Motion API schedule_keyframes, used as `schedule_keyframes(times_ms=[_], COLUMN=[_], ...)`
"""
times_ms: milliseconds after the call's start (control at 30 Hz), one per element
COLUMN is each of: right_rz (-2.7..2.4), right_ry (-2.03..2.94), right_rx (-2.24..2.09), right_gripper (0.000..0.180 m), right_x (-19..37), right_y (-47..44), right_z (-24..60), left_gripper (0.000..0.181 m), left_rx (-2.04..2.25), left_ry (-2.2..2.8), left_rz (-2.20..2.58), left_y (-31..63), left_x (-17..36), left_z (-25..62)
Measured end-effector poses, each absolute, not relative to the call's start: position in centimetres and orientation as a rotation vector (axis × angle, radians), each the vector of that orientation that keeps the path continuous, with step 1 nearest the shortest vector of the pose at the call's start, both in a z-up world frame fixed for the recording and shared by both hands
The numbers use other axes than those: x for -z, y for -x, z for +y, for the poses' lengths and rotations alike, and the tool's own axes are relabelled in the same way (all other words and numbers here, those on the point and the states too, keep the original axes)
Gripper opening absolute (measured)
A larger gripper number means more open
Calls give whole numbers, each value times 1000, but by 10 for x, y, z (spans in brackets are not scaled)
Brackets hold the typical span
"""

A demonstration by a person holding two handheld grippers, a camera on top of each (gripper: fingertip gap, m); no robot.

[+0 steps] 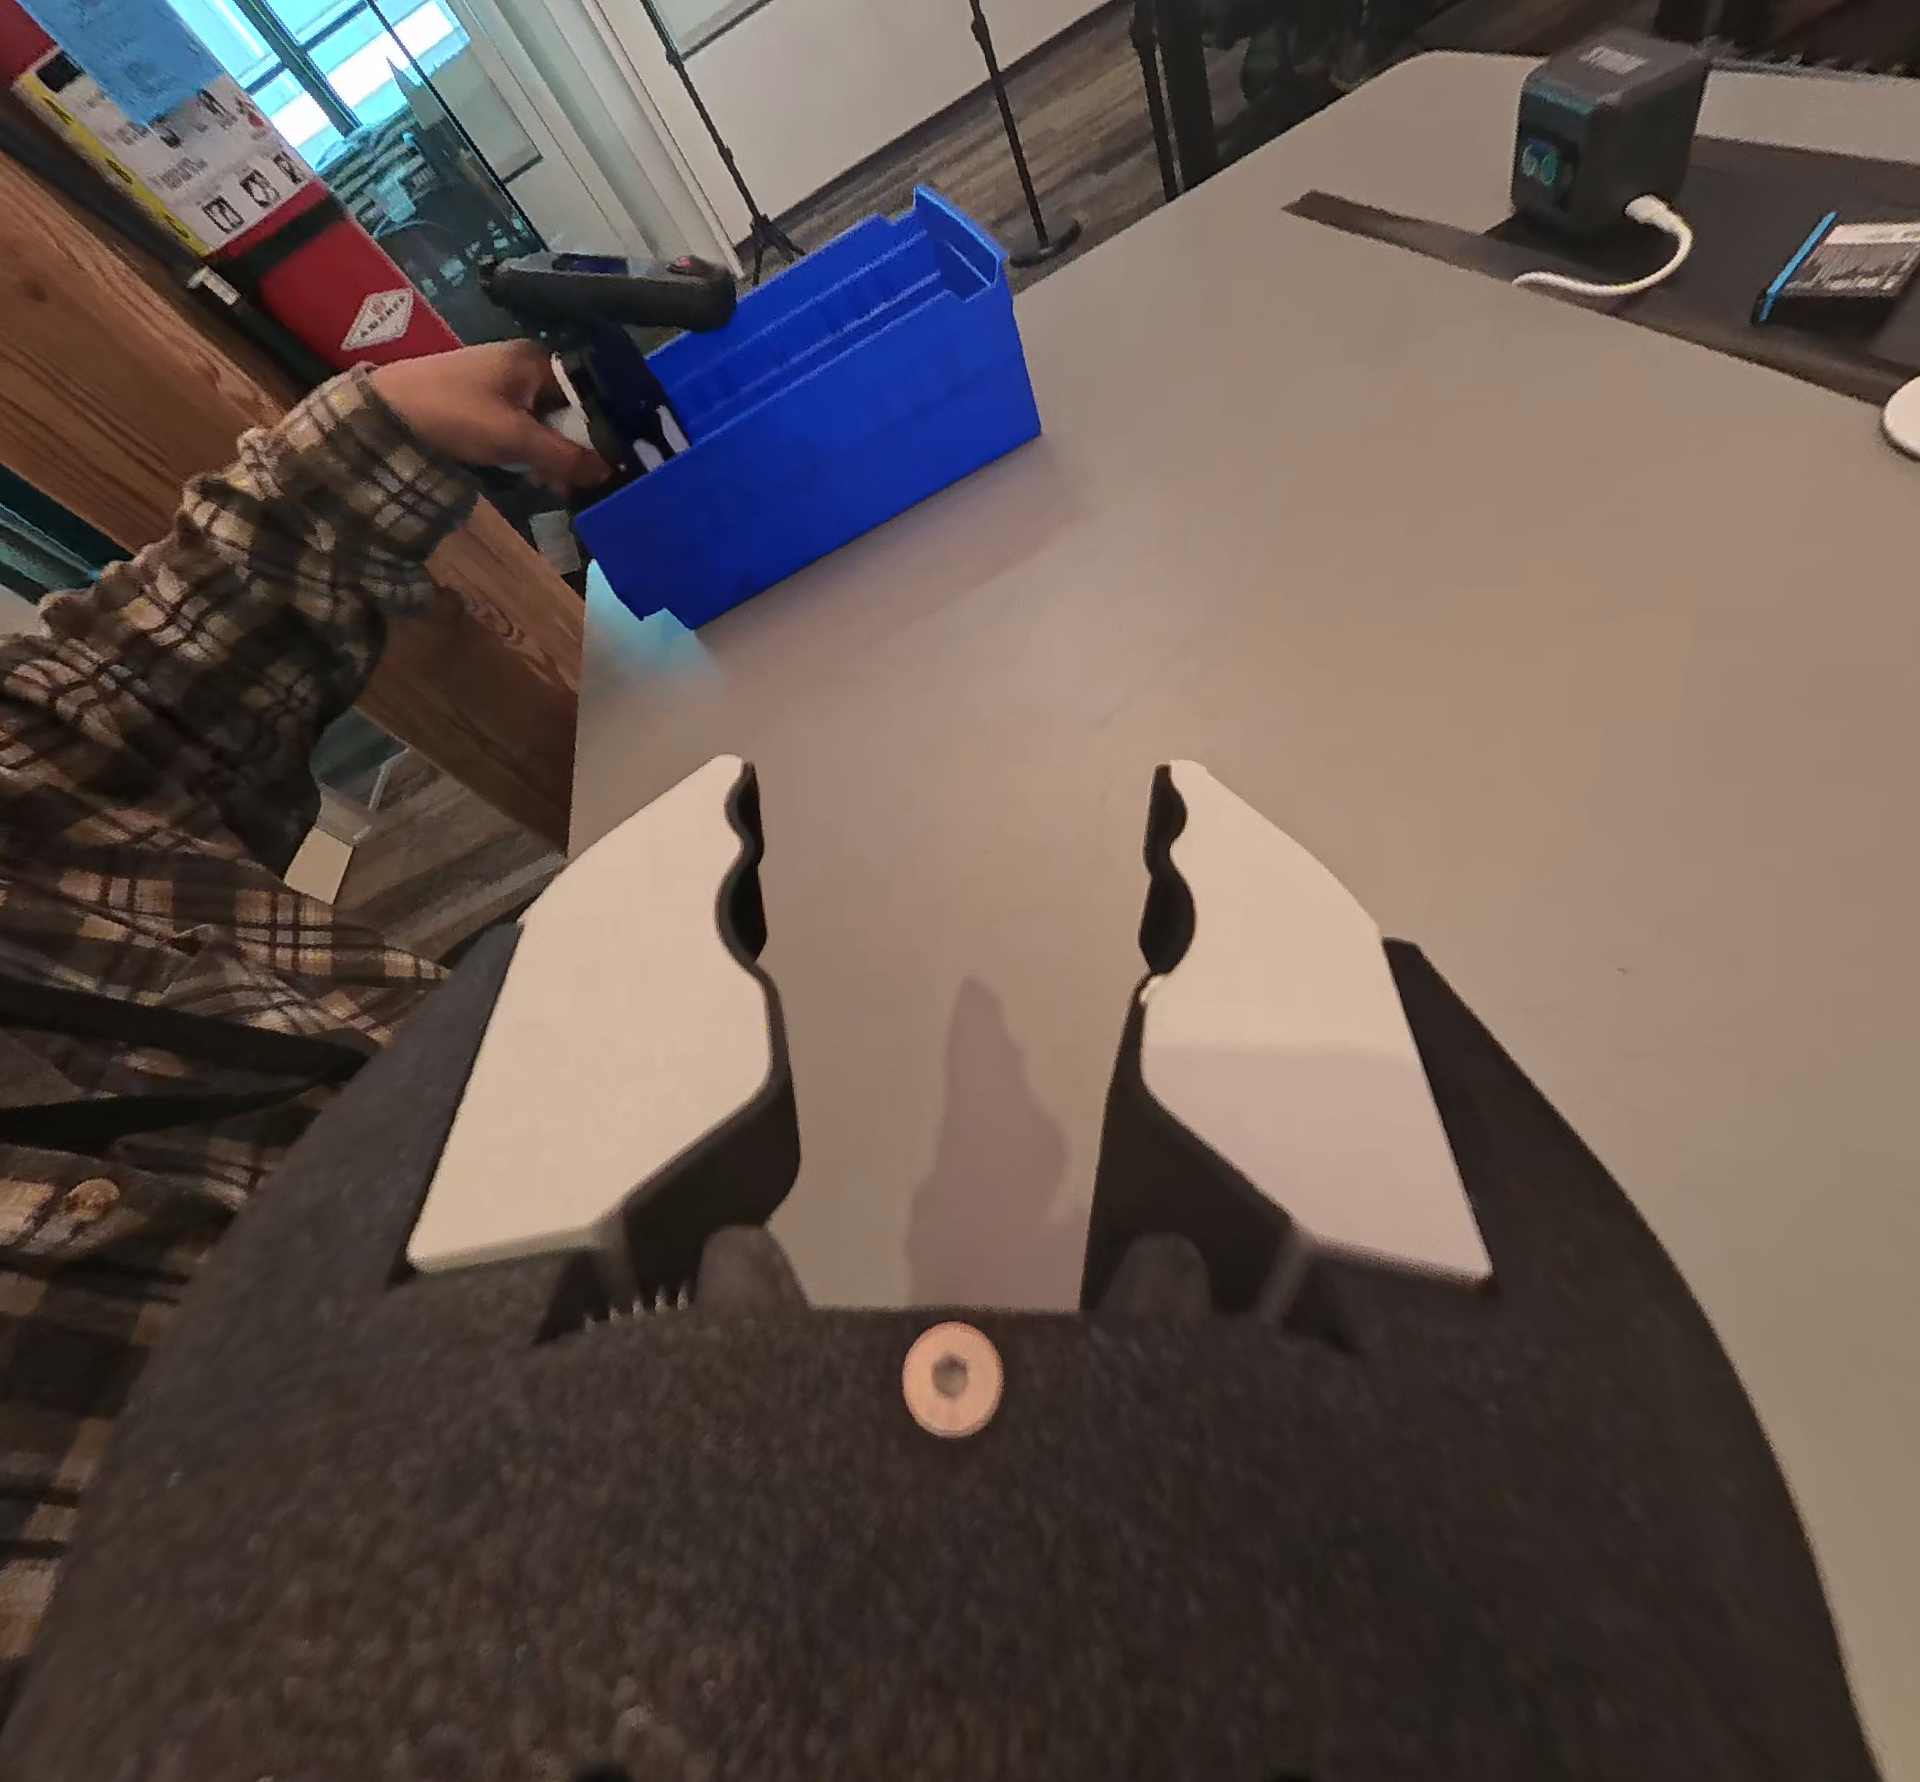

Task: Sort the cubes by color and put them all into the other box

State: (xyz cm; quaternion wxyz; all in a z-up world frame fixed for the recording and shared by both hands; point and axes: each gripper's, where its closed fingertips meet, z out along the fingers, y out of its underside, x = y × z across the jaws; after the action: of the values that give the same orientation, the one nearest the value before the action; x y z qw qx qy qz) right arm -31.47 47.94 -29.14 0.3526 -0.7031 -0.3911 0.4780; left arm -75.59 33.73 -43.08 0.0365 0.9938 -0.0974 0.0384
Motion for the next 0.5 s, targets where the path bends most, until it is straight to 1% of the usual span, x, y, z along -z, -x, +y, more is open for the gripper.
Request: schedule_keyframes(times_ms=[100, 167, 233, 300, 400, 500], right_rz=[-984, -957, -918, -857, -741, -629], right_ry=[1791, 1778, 1774, 1768, 1737, 1691], right_rx=[-1245, -1242, -1236, -1262, -1369, -1594], right_gripper=[68, 67, 66, 66, 66, 67], right_x=[285, 283, 282, 281, 275, 266], right_y=[304, 295, 285, 276, 268, 273], right_z=[479, 478, 479, 479, 480, 474], left_gripper=[28, 28, 28, 28, 27, 27], left_rx=[-137, -117, -104, -147, -311, -567], left_ry=[-3029, -3105, -3255, -3457, -3763, -3844], left_rz=[-275, -256, -262, -387, -819, -1617], left_y=[765, 776, 783, 772, 711, 610], left_x=[428, 415, 388, 348, 276, 217], left_z=[338, 349, 370, 398, 438, 456])
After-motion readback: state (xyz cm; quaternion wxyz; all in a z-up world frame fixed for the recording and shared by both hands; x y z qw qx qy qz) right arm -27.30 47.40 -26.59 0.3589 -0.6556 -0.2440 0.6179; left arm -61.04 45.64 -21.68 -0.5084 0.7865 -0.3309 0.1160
